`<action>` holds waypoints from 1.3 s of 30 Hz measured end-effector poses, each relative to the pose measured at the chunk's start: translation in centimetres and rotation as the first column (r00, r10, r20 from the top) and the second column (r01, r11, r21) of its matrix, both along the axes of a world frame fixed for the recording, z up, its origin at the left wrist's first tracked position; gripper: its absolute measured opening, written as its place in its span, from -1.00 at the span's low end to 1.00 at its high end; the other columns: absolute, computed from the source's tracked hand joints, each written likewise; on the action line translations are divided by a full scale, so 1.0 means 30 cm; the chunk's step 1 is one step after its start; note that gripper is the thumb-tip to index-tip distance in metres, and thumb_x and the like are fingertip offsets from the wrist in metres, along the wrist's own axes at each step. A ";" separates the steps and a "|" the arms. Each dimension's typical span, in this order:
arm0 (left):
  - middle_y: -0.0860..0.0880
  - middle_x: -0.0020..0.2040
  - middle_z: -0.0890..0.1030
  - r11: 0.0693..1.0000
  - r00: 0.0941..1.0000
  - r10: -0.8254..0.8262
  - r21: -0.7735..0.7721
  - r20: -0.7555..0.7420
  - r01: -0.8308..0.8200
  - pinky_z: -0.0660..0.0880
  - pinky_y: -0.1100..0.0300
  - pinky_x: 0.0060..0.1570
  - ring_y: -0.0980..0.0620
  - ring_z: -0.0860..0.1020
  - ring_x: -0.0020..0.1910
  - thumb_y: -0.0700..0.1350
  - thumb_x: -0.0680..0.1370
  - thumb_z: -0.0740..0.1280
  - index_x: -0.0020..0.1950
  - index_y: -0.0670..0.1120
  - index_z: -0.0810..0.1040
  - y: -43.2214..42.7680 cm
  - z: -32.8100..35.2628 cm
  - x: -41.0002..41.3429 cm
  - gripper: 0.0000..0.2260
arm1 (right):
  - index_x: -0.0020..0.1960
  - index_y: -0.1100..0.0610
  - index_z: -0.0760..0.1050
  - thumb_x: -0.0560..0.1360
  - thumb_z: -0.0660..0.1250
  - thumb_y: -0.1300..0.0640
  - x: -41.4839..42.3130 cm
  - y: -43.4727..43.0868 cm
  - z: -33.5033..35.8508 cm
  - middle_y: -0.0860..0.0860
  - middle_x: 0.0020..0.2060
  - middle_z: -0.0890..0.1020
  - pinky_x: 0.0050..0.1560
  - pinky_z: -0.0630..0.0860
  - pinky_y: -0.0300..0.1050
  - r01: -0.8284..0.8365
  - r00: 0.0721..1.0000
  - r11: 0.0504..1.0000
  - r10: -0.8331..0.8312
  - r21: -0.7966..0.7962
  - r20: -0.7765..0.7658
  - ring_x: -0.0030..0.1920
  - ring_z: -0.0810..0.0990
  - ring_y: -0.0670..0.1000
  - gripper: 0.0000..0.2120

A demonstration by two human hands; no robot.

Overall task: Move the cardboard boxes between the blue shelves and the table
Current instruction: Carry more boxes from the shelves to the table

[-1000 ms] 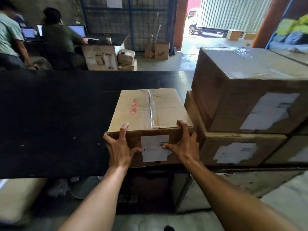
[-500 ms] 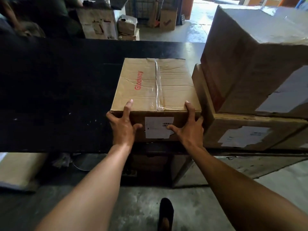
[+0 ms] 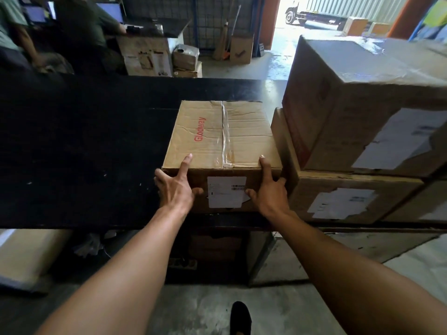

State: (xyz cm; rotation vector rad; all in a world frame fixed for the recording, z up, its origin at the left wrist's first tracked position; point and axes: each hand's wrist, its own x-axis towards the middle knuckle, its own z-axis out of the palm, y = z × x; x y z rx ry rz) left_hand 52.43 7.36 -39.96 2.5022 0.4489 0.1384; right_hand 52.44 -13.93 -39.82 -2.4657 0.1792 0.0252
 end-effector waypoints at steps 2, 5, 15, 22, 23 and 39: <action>-0.30 0.48 -0.19 0.990 0.995 -0.037 0.133 -0.089 0.049 0.17 -0.27 0.40 -0.37 -0.08 0.49 -0.02 0.48 0.47 0.48 0.37 0.01 -0.002 0.052 -0.018 -0.21 | 0.49 -0.32 -0.09 0.55 0.34 -0.02 -0.033 -0.008 0.059 0.28 0.35 0.20 0.27 0.41 0.20 -0.022 0.999 0.999 0.021 -0.032 -0.028 0.28 0.40 0.33 -0.26; -0.34 0.50 -0.15 0.942 0.995 -0.088 0.320 -0.044 0.097 0.07 -0.27 0.42 -0.35 -0.10 0.50 0.09 0.52 0.39 0.53 0.23 0.01 0.006 0.127 -0.062 -0.28 | 0.50 -0.25 0.05 0.58 0.30 -0.02 -0.090 -0.009 0.159 0.24 0.35 0.23 0.18 0.48 0.12 -0.033 0.996 0.990 0.045 -0.139 0.081 0.22 0.46 0.27 -0.39; -0.25 0.11 0.53 0.781 0.902 -0.203 0.619 0.382 -0.087 0.41 -0.06 0.22 -0.21 0.47 0.15 0.00 0.53 0.37 0.19 -0.27 0.46 0.174 0.607 -0.159 -0.61 | 0.46 0.09 0.29 0.60 0.19 -0.14 0.036 0.194 0.580 0.19 0.37 0.41 0.21 0.44 0.10 -0.200 0.820 0.925 0.338 -0.323 0.462 0.31 0.42 0.24 -0.49; -0.25 0.12 0.50 0.651 0.927 -0.008 0.706 0.374 -0.279 0.34 0.02 0.18 -0.21 0.46 0.14 -0.06 0.60 0.26 0.17 -0.28 0.45 0.294 0.883 -0.411 -0.70 | 0.34 0.19 0.38 0.61 0.16 -0.15 0.022 0.487 0.795 0.21 0.26 0.47 0.16 0.45 0.10 -0.552 0.563 0.772 0.624 -0.315 0.543 0.25 0.46 0.25 -0.52; -0.25 0.14 0.49 0.628 0.926 0.050 0.710 0.373 -0.320 0.33 0.02 0.18 -0.21 0.45 0.16 -0.06 0.62 0.23 0.20 -0.29 0.44 0.291 0.912 -0.460 -0.69 | 0.31 0.20 0.39 0.61 0.16 -0.16 0.004 0.520 0.812 0.21 0.24 0.47 0.15 0.45 0.09 -0.594 0.515 0.737 0.657 -0.323 0.551 0.24 0.47 0.25 -0.52; -0.23 0.11 0.51 0.051 0.448 0.788 0.680 0.422 -0.732 0.42 -0.04 0.16 -0.22 0.47 0.16 0.11 0.54 0.24 0.19 -0.25 0.46 -0.079 1.066 -1.618 -0.56 | 0.23 0.19 0.46 0.60 0.09 -0.23 -0.865 0.727 0.973 0.25 0.20 0.51 0.16 0.39 0.07 -0.931 -0.252 -0.037 0.786 -0.364 0.564 0.21 0.47 0.29 -0.48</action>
